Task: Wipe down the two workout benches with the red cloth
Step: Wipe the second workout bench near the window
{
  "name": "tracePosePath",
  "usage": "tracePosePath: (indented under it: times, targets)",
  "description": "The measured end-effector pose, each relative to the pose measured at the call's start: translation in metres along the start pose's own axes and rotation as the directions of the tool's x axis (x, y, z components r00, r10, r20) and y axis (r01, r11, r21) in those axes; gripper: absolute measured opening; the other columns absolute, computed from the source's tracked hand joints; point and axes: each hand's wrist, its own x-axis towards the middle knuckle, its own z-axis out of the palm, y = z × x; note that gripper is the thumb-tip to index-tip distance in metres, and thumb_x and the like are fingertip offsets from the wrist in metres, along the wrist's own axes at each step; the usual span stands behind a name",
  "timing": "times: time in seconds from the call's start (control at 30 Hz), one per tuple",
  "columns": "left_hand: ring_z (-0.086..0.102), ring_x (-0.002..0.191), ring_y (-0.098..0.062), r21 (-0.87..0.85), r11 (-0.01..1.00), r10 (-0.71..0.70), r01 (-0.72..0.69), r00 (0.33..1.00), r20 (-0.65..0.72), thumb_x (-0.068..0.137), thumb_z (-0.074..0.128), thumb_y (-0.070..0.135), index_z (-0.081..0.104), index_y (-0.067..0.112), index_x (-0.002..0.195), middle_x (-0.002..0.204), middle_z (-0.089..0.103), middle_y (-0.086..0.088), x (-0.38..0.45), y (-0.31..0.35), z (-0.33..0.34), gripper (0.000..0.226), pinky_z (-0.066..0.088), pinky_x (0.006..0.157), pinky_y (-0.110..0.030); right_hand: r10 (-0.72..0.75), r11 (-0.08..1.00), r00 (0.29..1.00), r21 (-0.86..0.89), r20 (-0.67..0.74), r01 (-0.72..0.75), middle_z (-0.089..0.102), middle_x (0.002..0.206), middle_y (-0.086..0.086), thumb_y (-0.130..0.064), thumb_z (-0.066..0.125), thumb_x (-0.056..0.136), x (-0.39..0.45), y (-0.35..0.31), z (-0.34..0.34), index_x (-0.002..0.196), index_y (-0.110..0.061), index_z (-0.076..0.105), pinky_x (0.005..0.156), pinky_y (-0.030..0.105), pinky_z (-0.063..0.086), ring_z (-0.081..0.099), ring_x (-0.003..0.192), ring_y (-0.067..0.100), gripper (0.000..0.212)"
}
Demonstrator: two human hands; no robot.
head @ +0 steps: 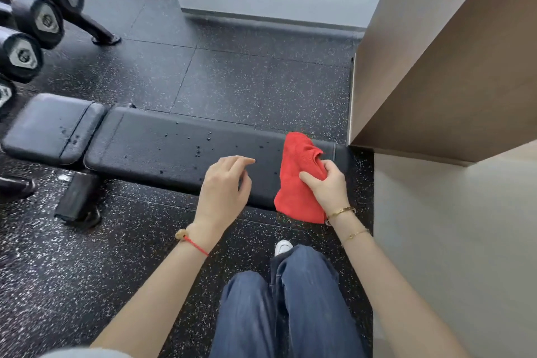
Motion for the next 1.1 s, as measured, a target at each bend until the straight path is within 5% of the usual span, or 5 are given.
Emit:
tracePosePath:
  times: [0.33,0.47,0.6,0.8,1.1]
  targets:
    - [0.06,0.112,-0.024,0.014,0.991,0.134,-0.134,0.988,-0.077,0.089,0.057,0.002,0.065,0.01,0.119,0.116,0.067,-0.003,0.022,-0.105,0.171,0.032,0.046,0.097,-0.037,-0.349,0.929,0.932,-0.16,-0.092,0.332,0.056,0.096,-0.005,-0.014,0.076,0.074,0.095,0.134,0.069,0.106,-0.011,0.049,0.076,0.024,0.038,0.055,0.089,0.015,0.042]
    - [0.06,0.112,-0.024,0.014,0.976,0.217,-0.217,0.967,-0.135,0.089,0.058,0.005,0.064,0.011,0.12,0.117,0.066,-0.002,0.023,-0.124,0.209,0.032,0.047,0.097,-0.04,-0.629,0.745,0.766,-0.382,-0.129,0.547,0.047,0.124,0.007,-0.009,0.071,0.075,0.111,0.167,0.065,0.129,-0.006,0.043,0.103,0.03,0.038,0.048,0.115,0.02,0.061]
    - [0.059,0.114,-0.024,0.028,0.966,0.257,-0.256,0.952,-0.166,0.09,0.057,0.008,0.064,0.01,0.12,0.118,0.066,-0.003,0.022,-0.134,0.235,0.03,0.046,0.097,-0.04,-0.759,0.466,0.639,-0.787,-0.12,0.405,0.047,0.139,0.005,-0.031,0.061,0.081,0.116,0.181,0.064,0.129,-0.02,0.053,0.108,0.045,0.031,0.039,0.129,0.03,0.049]
    - [0.058,0.113,-0.026,0.044,0.965,0.263,-0.26,0.951,-0.16,0.093,0.057,0.013,0.066,0.01,0.114,0.118,0.065,-0.003,0.021,-0.141,0.249,0.024,0.046,0.097,-0.041,-0.504,0.404,0.844,-0.814,0.182,0.418,0.015,0.161,-0.011,-0.053,0.035,0.097,0.125,0.175,0.098,0.149,-0.04,0.028,0.119,0.055,-0.004,0.004,0.15,0.026,0.054]
    - [0.054,0.116,-0.024,0.074,0.961,0.276,-0.266,0.94,-0.198,0.09,0.056,0.017,0.065,0.014,0.114,0.121,0.063,0.001,0.026,-0.151,0.261,0.026,0.04,0.1,-0.038,-0.502,0.363,0.853,-0.859,0.145,0.36,0.02,0.16,-0.013,-0.051,0.033,0.092,0.117,0.206,0.072,0.148,-0.046,0.026,0.12,0.052,0.002,0.015,0.148,0.026,0.056]
